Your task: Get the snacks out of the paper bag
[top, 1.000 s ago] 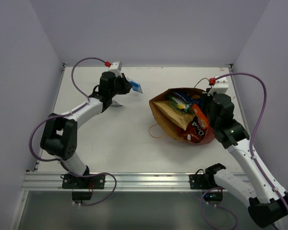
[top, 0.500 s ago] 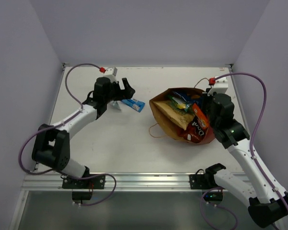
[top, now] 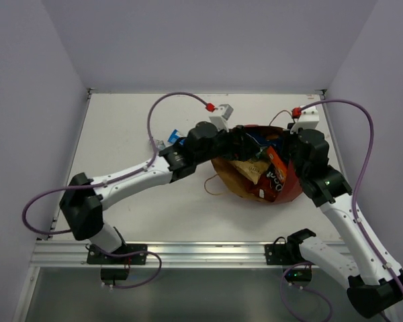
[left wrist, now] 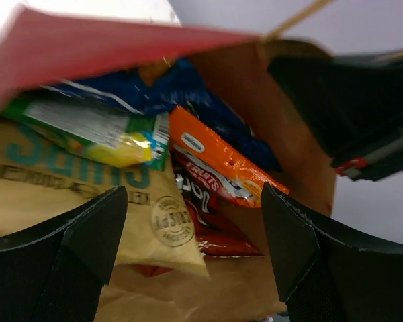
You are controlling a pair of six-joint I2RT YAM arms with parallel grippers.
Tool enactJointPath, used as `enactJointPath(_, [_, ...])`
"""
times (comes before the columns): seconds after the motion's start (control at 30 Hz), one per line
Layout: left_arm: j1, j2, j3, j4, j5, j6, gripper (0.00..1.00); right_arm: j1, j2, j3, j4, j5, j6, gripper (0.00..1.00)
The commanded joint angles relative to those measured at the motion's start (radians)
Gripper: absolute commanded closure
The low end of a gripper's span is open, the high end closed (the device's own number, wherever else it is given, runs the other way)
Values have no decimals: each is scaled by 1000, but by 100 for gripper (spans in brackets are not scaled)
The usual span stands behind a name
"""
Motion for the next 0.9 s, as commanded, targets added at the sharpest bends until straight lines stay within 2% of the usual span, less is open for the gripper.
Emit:
enactJointPath(0.0, [-77,96,118,0,-8,-98,14,7,-13,82,71,-29,33,100])
enactJointPath(0.23, [-158,272,264,-23,-32,-121,19,23,-19,64,91,-53,43,100])
enactJointPath(0.5, [-160,419,394,-58,-77,-144,23,35,-25,39,99,-69,63,100])
enactJointPath(0.57, [-160,452,414,-116,-75,-146,24,38,-28,36,99,-70,65,100])
enactJointPath(0.73, [-158,458,380,-130,-87,-157,27,39,-40,28,100,-69,66,100])
enactJointPath(0.83, [-158,459,383,-139,-95,-149,39,39,-42,25,96,-70,66,100])
enactJointPath(0.87, [-158,453,379,-138,-95,-147,55,38,-44,25,96,-67,63,100])
